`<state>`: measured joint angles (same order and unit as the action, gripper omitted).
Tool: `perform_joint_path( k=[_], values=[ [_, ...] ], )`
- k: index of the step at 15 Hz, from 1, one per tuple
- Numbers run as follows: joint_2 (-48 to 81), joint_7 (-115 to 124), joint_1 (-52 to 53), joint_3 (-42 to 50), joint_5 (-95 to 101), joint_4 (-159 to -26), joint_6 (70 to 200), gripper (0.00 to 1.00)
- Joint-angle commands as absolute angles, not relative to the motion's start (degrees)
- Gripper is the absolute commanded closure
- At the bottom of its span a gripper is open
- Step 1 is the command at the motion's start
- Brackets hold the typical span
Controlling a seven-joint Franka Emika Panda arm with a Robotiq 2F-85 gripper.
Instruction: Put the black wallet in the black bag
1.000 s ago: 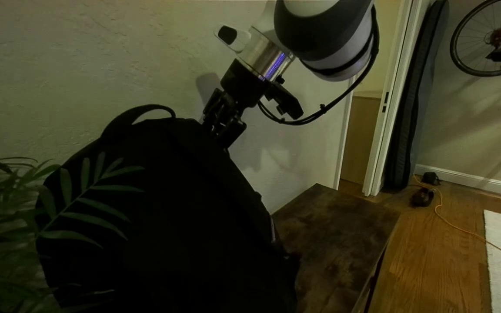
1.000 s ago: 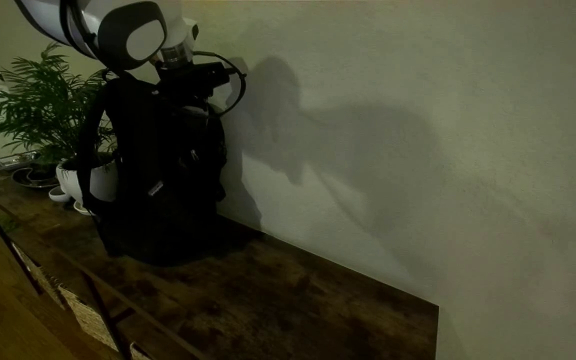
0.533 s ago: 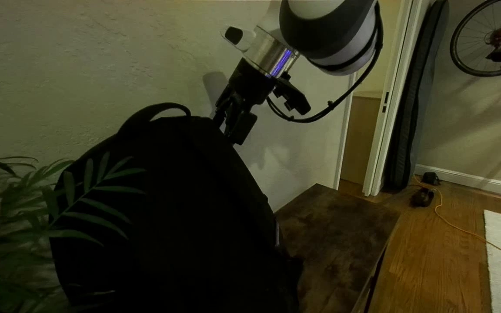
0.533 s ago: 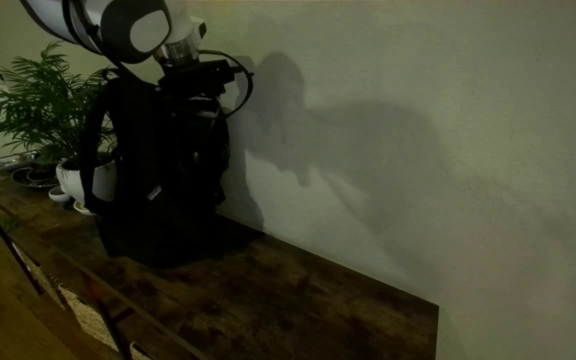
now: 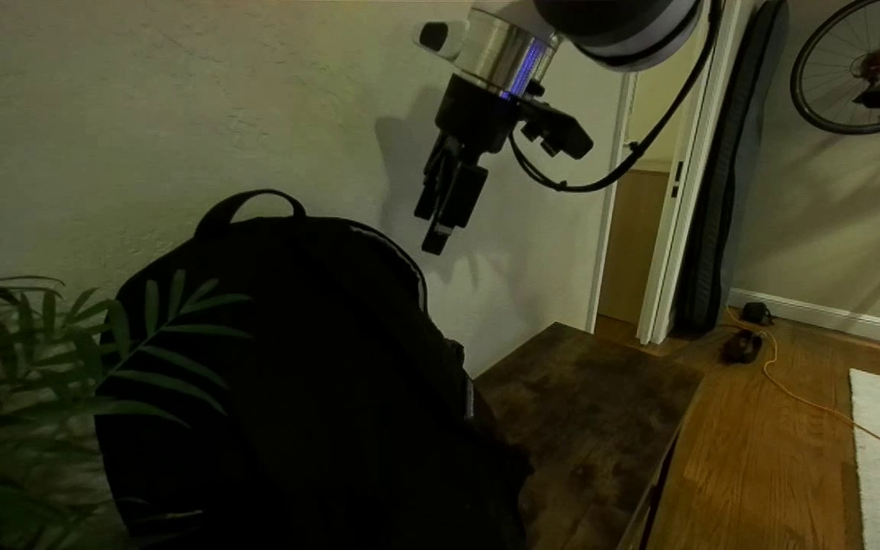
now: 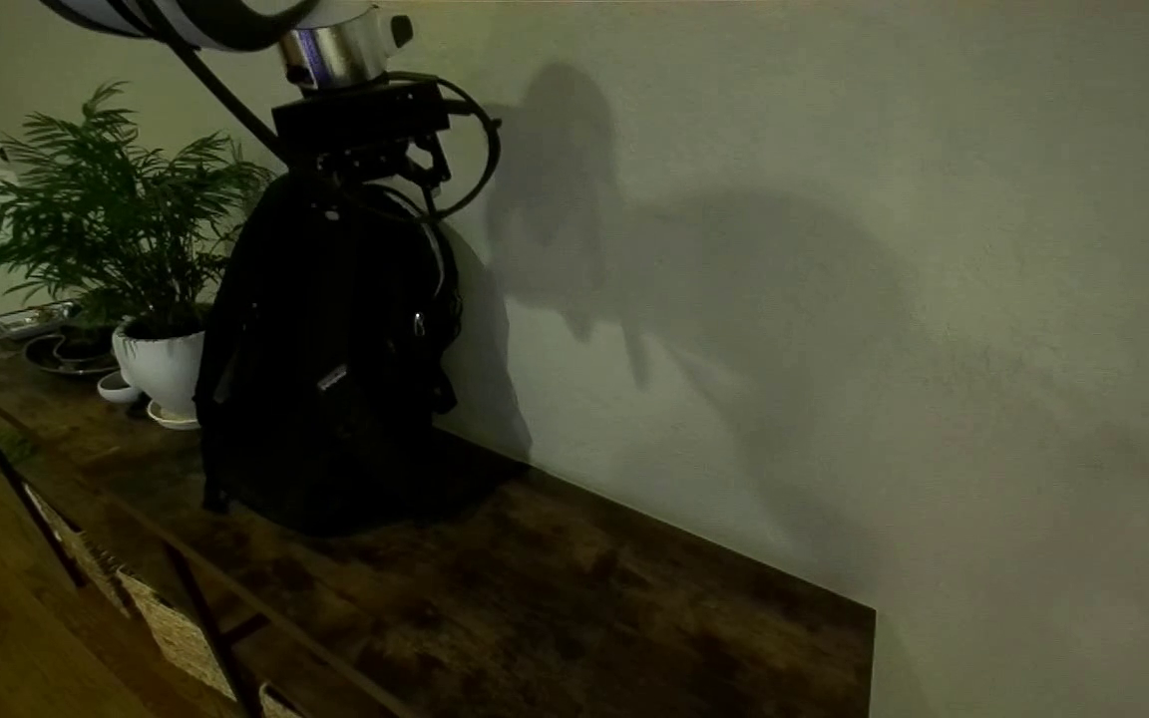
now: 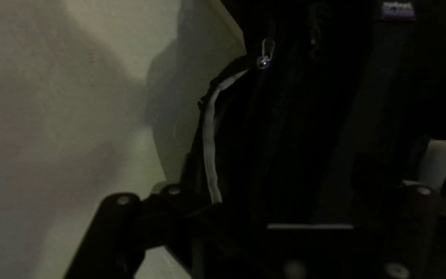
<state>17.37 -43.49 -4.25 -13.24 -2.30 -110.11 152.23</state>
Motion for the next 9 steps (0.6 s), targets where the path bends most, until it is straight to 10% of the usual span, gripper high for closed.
perform_joint_path(
  k=[1, 9],
  values=[
    [11.05, -36.58, -1.82, -10.19, -0.84, -114.87, 146.28, 0.0],
    [6.82, -17.69, -0.58, -4.83, 4.84, -122.16, 143.5, 0.0]
  ],
)
